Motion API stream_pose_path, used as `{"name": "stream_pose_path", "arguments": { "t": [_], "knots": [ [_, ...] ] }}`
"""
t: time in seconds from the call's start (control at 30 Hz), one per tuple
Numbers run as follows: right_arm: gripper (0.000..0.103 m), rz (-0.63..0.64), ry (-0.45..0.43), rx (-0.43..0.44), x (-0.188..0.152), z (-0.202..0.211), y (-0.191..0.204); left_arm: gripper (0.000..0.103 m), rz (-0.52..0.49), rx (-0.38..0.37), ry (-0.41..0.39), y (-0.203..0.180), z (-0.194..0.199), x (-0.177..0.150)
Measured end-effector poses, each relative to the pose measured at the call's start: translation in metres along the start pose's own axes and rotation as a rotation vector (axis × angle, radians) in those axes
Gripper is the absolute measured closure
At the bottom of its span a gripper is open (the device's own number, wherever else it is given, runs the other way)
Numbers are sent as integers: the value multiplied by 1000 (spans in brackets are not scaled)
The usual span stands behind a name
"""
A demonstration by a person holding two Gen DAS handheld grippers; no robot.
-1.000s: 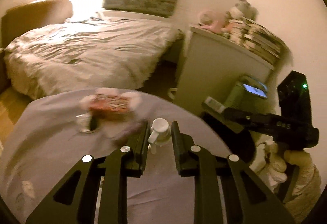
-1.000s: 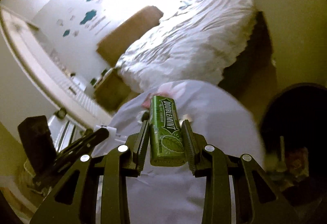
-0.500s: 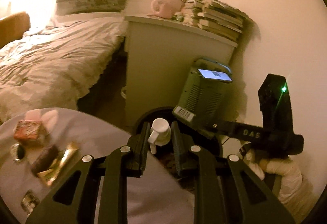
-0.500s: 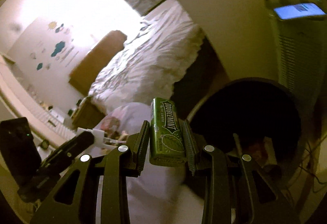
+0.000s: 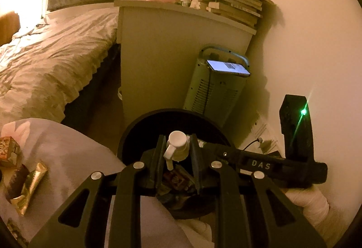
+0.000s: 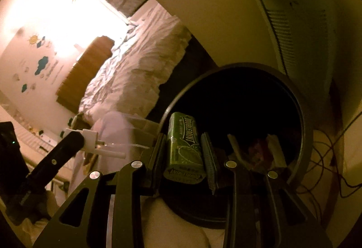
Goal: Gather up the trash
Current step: 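Carry the white cup and gum pack over the black bin, then open both grippers to drop the cup and gum pack into the bin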
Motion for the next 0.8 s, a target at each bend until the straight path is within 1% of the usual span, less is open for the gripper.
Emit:
{"name": "stream_pose_path", "arguments": {
  "t": [0.43, 0.8],
  "knots": [
    [70, -46, 29, -29, -7, -9, -19, 81, 4, -8, 42, -4, -22, -1],
    [70, -74, 39, -47, -8, -10, -28, 81, 2, -5, 52, -8, -29, -3]
  ]
}}
Point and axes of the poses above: each gripper's, at about its wrist camera, not at the fingertips, and z roughly against the way its jaws point, y to its left, x to its top, the point moved 1 cm from there along -z, roughly the way its jaws point, and after that the axes turned 1 degree about -z, right-handed, at the moved point
